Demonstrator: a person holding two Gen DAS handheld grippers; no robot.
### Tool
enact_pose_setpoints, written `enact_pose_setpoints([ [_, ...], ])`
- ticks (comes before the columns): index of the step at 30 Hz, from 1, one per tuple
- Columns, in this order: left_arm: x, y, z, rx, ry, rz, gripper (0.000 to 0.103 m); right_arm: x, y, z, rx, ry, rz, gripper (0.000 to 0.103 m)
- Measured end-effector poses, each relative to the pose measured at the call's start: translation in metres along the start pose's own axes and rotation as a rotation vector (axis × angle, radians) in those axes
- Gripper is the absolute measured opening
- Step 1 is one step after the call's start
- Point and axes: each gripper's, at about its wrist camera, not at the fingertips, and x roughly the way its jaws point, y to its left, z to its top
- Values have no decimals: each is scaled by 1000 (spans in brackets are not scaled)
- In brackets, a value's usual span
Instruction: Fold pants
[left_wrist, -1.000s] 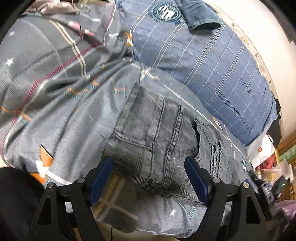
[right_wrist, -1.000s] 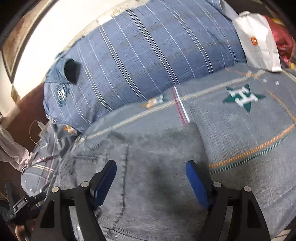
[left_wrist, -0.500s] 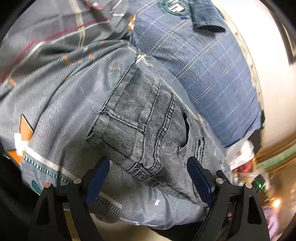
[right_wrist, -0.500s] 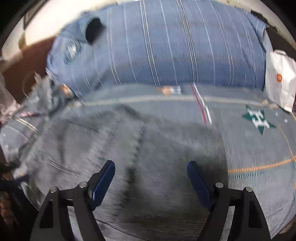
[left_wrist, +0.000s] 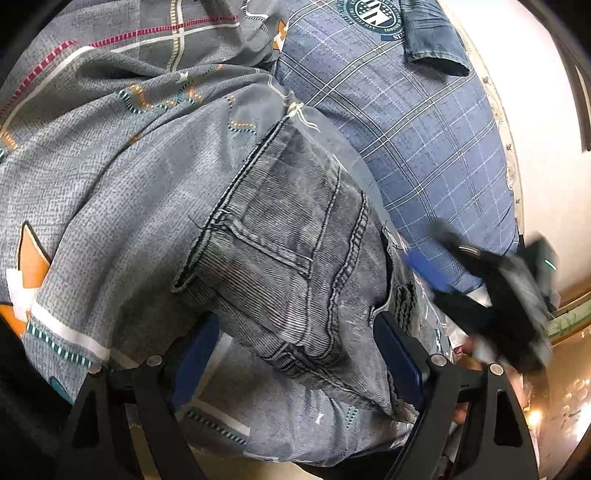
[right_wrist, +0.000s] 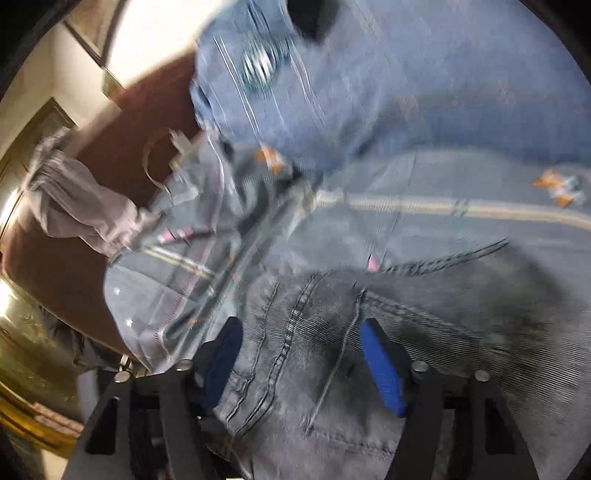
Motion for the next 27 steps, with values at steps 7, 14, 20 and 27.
enact_pose_setpoints([
  [7, 0, 6, 1, 22, -10, 12, 86, 21, -19, -2, 71, 78, -146, 21],
  [14, 4, 1, 2, 52, -16, 28, 86, 46, -23, 13, 72, 118, -183, 26],
  [20, 4, 1, 2, 79, -20, 29, 86, 23, -1, 21, 19, 35, -188, 25],
  [27, 7, -3, 0, 99, -30, 49, 86, 35, -11, 8, 47, 82, -149, 29],
])
